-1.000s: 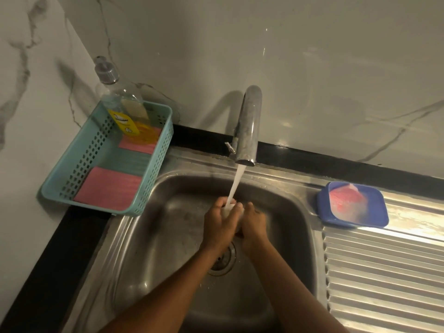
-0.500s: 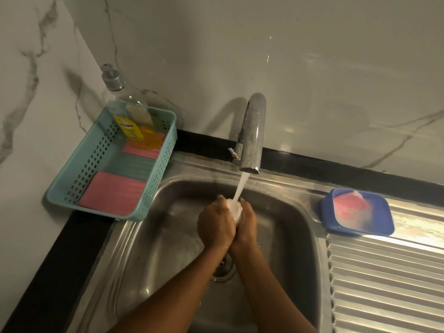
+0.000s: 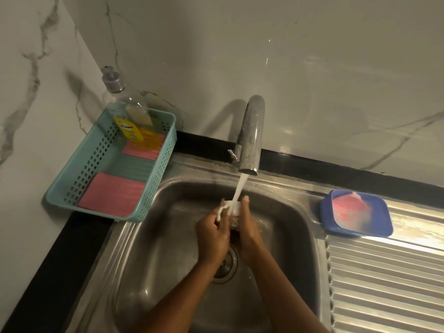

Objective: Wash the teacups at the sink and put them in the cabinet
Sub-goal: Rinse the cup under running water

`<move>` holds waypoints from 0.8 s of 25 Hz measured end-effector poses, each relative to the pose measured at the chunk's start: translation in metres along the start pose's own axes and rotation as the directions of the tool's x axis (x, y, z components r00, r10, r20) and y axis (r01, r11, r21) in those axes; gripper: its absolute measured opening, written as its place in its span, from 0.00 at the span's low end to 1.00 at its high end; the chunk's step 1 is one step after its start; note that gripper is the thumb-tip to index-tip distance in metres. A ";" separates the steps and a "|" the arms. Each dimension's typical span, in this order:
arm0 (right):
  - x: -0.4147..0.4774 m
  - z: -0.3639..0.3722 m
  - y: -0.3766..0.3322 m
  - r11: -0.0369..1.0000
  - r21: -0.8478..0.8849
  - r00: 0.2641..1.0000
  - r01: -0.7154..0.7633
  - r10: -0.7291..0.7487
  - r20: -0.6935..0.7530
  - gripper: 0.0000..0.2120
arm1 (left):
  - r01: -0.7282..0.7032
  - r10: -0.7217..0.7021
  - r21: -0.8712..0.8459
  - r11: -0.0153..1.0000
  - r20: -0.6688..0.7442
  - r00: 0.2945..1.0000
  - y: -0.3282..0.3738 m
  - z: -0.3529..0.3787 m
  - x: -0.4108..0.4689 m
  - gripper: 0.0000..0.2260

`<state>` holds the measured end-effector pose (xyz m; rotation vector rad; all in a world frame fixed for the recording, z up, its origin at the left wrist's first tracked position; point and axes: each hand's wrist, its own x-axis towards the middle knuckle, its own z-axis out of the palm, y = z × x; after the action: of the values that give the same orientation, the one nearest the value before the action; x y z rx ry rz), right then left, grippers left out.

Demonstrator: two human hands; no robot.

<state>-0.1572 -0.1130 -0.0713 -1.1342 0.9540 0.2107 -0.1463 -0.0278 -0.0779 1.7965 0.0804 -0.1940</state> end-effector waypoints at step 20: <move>-0.038 -0.001 0.004 0.894 0.447 0.990 -0.037 -0.026 0.135 0.27 | 0.242 -0.168 -0.127 0.962 0.422 0.891 0.034 -0.027 0.022 0.10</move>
<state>-0.1835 -0.1002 -0.0459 -0.6801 0.8270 0.0644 -0.1167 -0.0108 -0.0433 1.5354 -0.0112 -0.6921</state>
